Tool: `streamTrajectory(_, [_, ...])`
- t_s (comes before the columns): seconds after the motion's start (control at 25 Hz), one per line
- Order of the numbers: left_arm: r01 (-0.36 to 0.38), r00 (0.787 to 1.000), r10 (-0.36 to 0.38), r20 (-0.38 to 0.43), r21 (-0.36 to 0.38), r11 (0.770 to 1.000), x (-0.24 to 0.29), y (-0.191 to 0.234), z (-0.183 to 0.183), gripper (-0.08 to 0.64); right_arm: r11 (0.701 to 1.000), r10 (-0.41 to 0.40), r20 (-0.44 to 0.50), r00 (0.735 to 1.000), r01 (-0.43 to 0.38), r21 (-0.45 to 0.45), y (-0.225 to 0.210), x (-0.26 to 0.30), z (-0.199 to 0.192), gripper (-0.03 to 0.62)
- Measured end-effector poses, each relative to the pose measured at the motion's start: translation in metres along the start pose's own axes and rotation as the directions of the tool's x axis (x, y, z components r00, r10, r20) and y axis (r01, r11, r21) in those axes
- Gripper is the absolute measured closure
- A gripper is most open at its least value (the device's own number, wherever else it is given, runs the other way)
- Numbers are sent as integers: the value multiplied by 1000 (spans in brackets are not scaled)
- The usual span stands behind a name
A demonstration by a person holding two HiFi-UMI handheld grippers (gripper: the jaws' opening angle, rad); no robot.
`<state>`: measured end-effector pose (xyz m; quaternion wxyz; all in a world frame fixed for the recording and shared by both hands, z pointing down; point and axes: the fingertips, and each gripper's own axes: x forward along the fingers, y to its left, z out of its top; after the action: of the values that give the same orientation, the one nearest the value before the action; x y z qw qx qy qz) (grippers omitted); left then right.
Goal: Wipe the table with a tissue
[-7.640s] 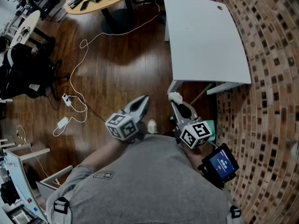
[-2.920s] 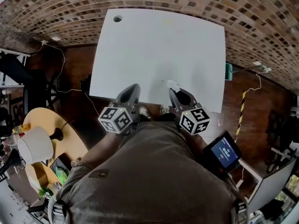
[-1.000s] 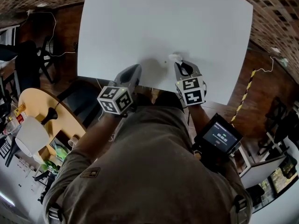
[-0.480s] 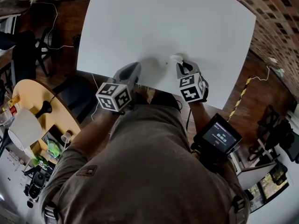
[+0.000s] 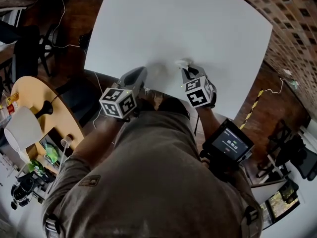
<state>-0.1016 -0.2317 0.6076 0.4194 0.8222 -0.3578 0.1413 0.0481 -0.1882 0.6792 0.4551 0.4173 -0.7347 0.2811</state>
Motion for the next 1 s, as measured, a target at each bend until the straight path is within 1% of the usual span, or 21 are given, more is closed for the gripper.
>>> streamTrajectory(0.24, [-24,1000,25,16,-13,1000,-9,4,1,558,998,55,-2,998,-55,-22,17,3,6,541])
streamTrajectory(0.44, [-37,999,37,21,-15,999,-13,6,0,558,990,128,-11,992,-129,-57,45,7,7,541])
streamTrajectory(0.6, [-38,999,38,21,-10,999,-16,4,0,558,984,170,-15,985,-170,-54,61,8,5,541])
streamTrajectory(0.8, [-37,999,36,20,7,999,-17,-1,1,558,986,165,-1,986,-165,-29,53,6,5,541])
streamTrajectory(1.0, [-34,999,34,15,18,999,-12,2,3,558,993,109,12,994,-110,41,20,11,3,541])
